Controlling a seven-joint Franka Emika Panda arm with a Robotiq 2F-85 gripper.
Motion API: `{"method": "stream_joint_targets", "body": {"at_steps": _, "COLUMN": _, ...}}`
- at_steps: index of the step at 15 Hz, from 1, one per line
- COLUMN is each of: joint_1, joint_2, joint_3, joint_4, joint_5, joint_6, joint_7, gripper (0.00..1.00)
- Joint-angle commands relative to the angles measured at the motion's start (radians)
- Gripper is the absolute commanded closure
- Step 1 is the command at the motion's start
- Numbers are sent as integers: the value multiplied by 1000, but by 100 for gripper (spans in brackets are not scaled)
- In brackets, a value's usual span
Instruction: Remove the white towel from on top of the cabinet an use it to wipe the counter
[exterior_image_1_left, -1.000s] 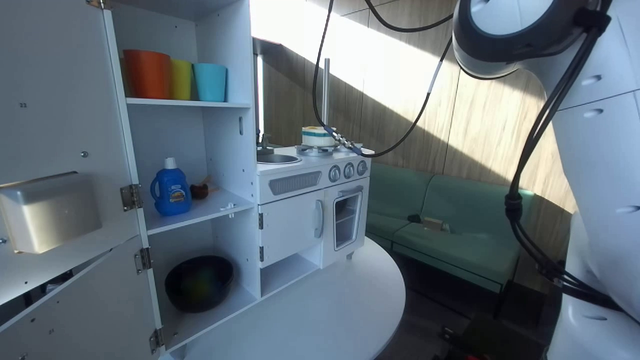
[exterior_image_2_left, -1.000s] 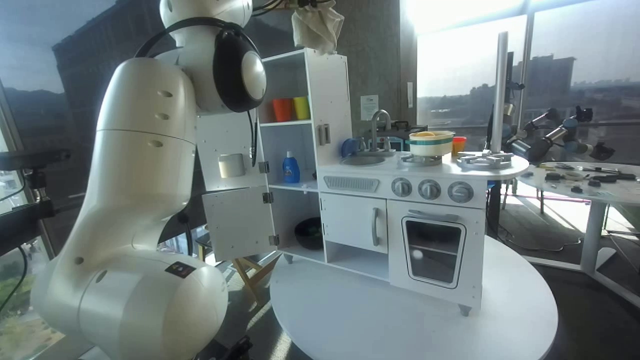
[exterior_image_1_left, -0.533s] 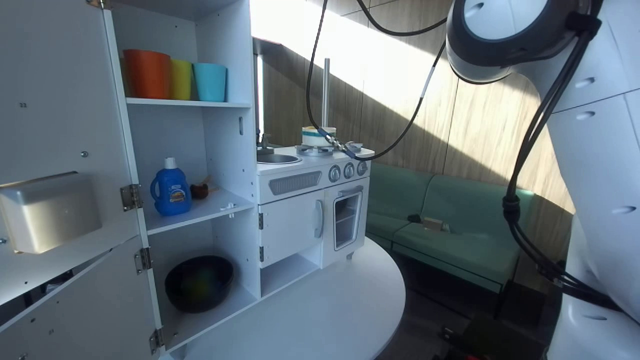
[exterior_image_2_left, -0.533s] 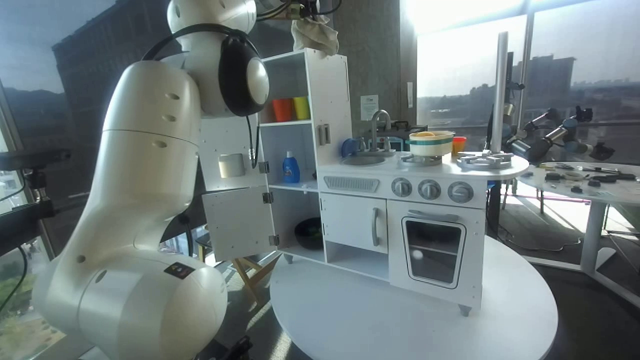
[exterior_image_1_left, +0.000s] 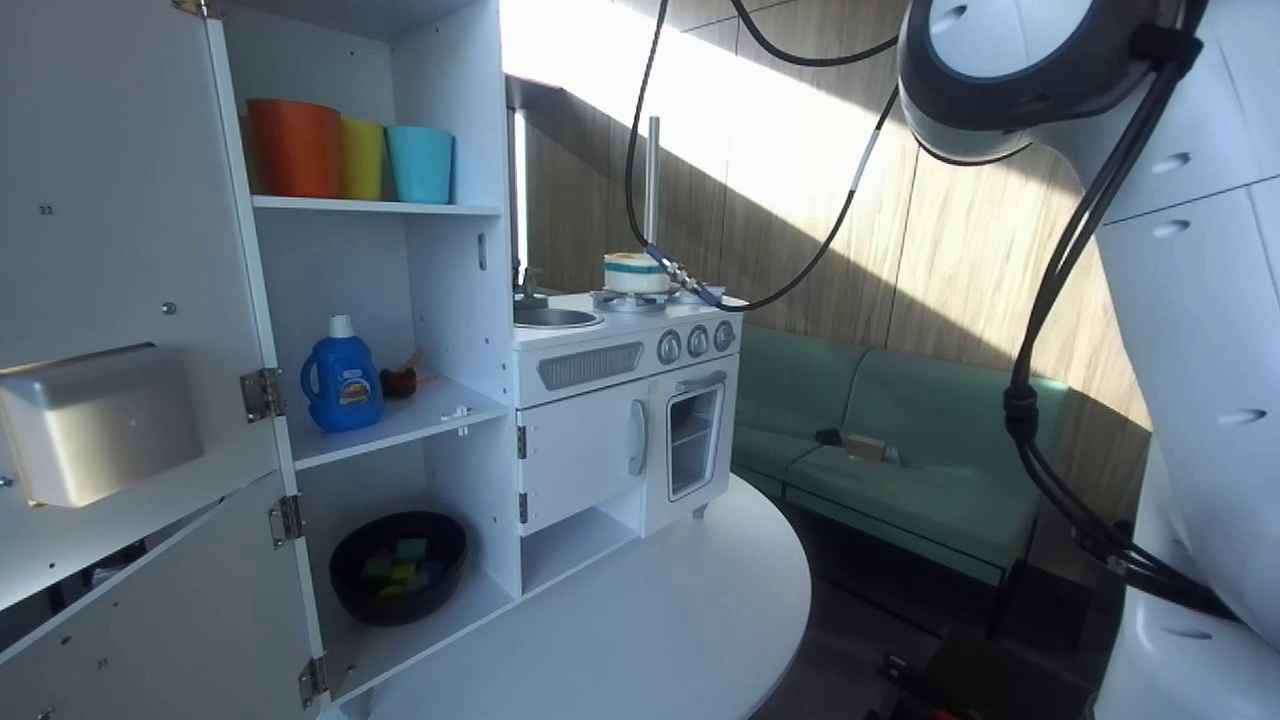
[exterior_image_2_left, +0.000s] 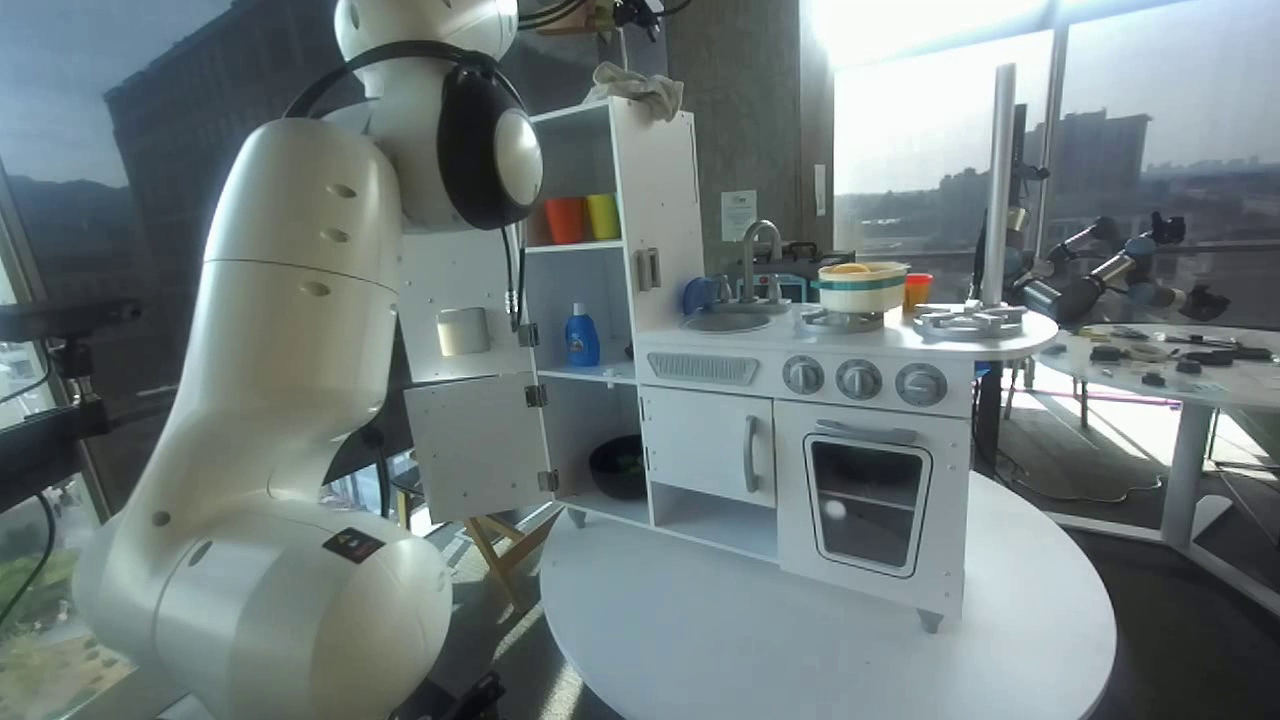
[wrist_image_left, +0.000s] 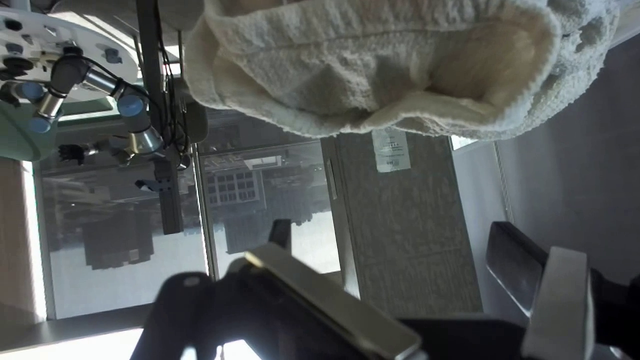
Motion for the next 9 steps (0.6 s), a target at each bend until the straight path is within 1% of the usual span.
{"method": "stream_joint_targets", "body": {"at_steps": 1, "joint_1": -9, "joint_2": -45, "joint_3": -24, "joint_4": -2, "joint_5": -30, "joint_6": -68, "joint_7": -12, "gripper": 0}}
{"method": "stream_joint_targets", "body": {"at_steps": 4, "joint_1": -7, "joint_2": -85, "joint_3": -51, "joint_4": -23, "joint_5": -80, "joint_6": -126, "joint_7": -10, "gripper": 0}}
{"method": "stream_joint_targets", "body": {"at_steps": 6, "joint_1": -10, "joint_2": -114, "joint_3": -66, "joint_4": -37, "joint_5": -114, "joint_6": -194, "joint_7": -5, "gripper": 0}}
{"method": "stream_joint_targets", "body": {"at_steps": 9, "joint_1": -36, "joint_2": -146, "joint_3": -77, "joint_4": -67, "joint_5": -94, "joint_6": -320, "joint_7": -8, "gripper": 0}}
